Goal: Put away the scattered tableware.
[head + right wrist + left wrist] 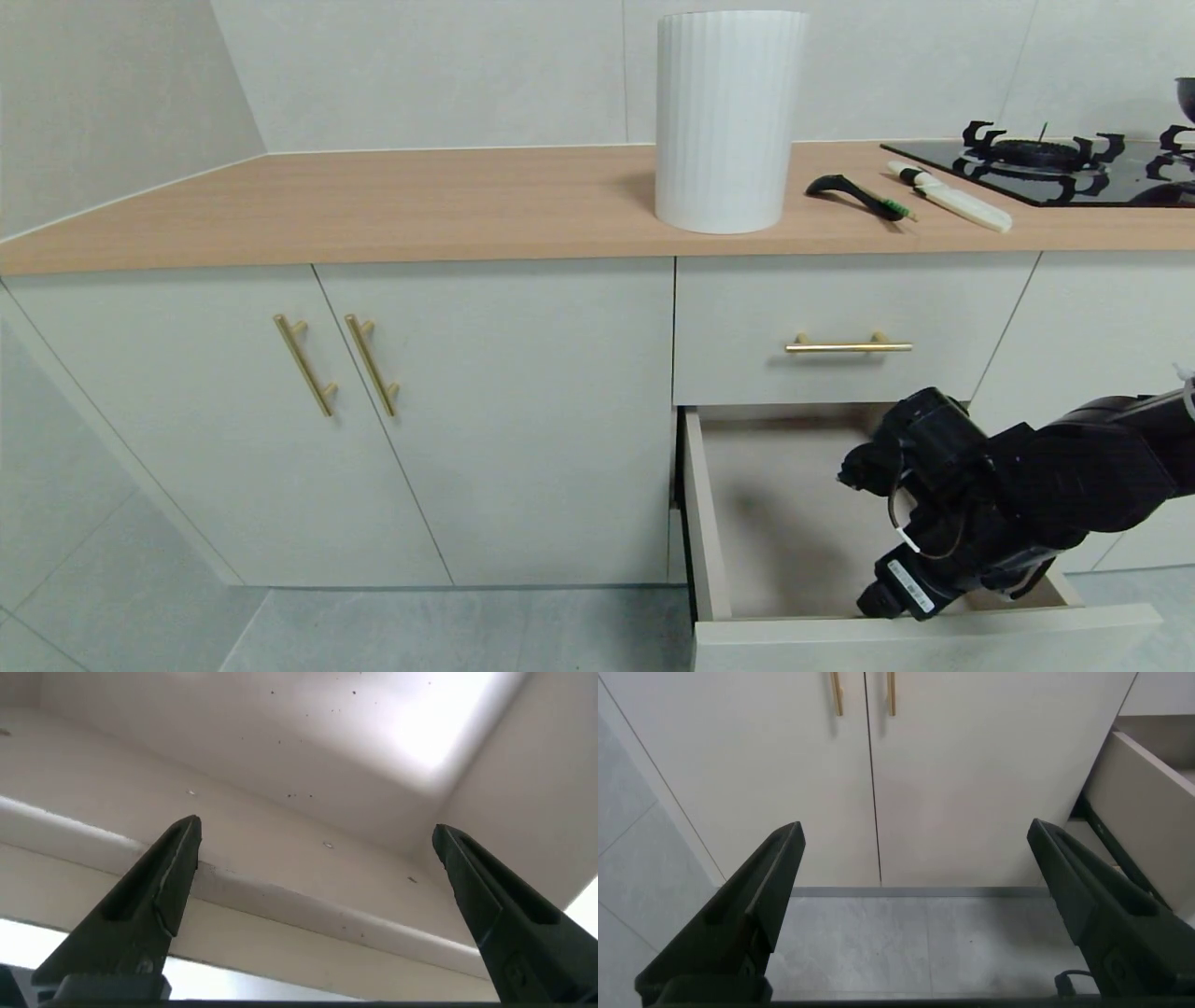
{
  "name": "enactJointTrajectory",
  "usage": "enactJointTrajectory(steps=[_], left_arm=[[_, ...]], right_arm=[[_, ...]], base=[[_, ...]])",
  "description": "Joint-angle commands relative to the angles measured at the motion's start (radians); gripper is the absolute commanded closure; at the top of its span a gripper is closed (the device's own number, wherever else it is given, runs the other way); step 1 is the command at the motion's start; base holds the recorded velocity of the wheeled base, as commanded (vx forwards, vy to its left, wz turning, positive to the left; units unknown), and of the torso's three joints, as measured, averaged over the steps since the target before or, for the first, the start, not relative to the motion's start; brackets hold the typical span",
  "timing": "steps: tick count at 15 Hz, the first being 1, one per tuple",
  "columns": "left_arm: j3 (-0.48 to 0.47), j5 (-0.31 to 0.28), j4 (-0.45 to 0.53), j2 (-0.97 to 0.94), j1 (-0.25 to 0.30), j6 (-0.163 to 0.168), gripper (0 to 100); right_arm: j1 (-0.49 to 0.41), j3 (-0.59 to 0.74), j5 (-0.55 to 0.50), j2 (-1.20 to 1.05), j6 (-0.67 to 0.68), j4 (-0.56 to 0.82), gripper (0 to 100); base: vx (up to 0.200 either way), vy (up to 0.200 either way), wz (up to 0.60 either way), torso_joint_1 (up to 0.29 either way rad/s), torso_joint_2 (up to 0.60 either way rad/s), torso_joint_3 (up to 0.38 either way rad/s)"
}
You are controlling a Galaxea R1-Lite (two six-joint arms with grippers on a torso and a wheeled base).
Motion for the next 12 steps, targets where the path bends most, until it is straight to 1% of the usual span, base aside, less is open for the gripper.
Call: enactJointTrajectory(steps=[1,4,7,10,12], left_arm=[[0.0,0.0,0.0,0.001,0.0,0.0,0],[0.0,0.0,0.0,0.001,0.0,0.0,0],[0.0,0.0,0.0,0.001,0.0,0.0,0],[0.0,0.0,0.0,0.001,0.0,0.0,0],[0.0,0.0,0.0,0.001,0.0,0.0,0]], right_arm=[[0.018,0.006,0.001,-0.007,-0.018,0.047,0],[0.053,0.006,-0.001,-0.007,-0.022,0.123,0],[0.082,0.023,-0.009,-0.007,-0.064,0.197,0],[0.082,0.012,-0.015,-0.007,-0.06,0.189,0],[0.071,-0.026,-0.018,-0.002,-0.031,0.149,0]], base=[[0.0,0.0,0.0,0.0,0.0,0.0],[0.0,0.0,0.0,0.0,0.0,0.0],[0.0,0.0,0.0,0.0,0.0,0.0],[0.0,0.0,0.0,0.0,0.0,0.0],[0.0,0.0,0.0,0.0,0.0,0.0]])
